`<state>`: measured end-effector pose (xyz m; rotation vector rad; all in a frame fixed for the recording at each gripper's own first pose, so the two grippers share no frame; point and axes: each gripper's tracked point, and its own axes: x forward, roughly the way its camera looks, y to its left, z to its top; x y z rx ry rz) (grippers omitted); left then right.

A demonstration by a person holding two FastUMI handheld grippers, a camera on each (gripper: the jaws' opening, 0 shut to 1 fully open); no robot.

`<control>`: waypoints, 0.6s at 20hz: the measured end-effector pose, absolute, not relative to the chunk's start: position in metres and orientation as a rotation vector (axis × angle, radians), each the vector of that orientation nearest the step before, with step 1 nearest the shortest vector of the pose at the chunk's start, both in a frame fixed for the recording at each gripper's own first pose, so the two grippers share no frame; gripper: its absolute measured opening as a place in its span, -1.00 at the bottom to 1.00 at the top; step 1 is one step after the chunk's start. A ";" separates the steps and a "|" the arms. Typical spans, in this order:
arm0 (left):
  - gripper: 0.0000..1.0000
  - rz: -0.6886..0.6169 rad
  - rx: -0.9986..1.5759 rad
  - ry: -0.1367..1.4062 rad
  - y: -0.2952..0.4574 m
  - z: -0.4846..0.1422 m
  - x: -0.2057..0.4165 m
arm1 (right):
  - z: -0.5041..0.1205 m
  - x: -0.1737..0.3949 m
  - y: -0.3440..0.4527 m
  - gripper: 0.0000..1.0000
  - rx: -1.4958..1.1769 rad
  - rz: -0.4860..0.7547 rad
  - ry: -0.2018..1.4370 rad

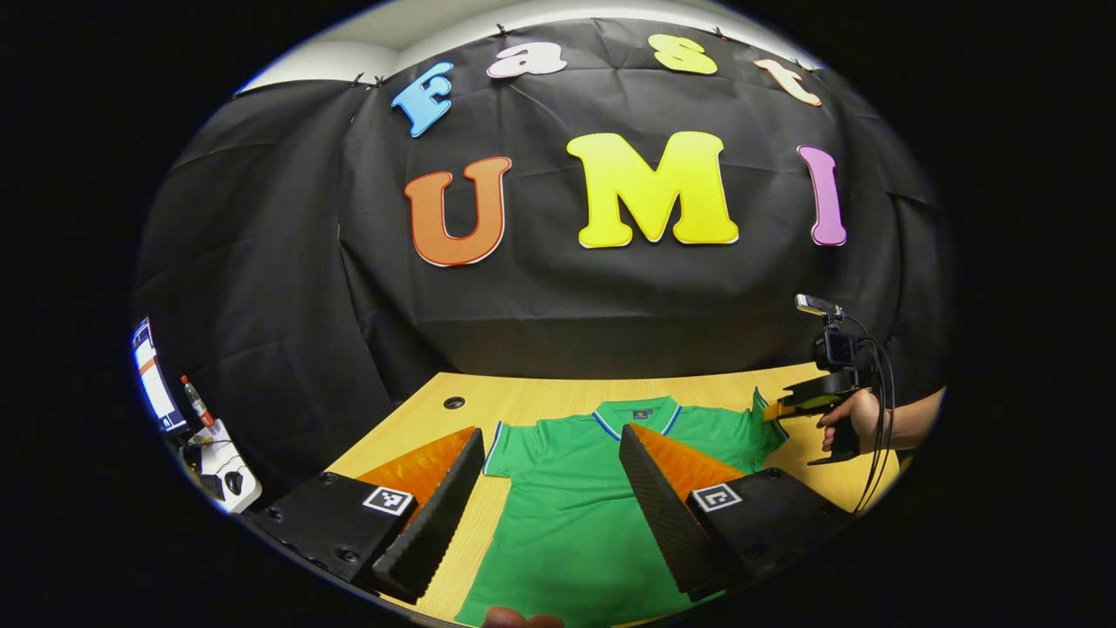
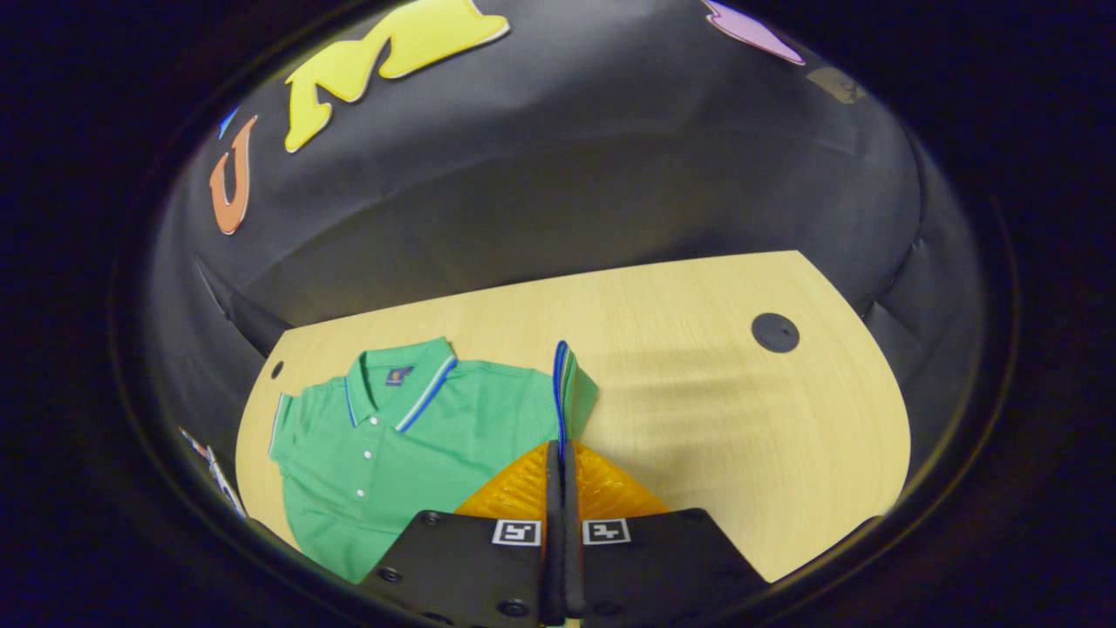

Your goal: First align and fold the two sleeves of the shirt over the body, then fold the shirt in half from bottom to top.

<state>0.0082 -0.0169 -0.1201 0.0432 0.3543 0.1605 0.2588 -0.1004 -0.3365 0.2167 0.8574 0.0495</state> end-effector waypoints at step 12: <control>0.99 0.279 0.028 0.428 0.060 -0.131 -0.040 | -0.363 0.246 0.061 -0.82 0.165 0.210 0.927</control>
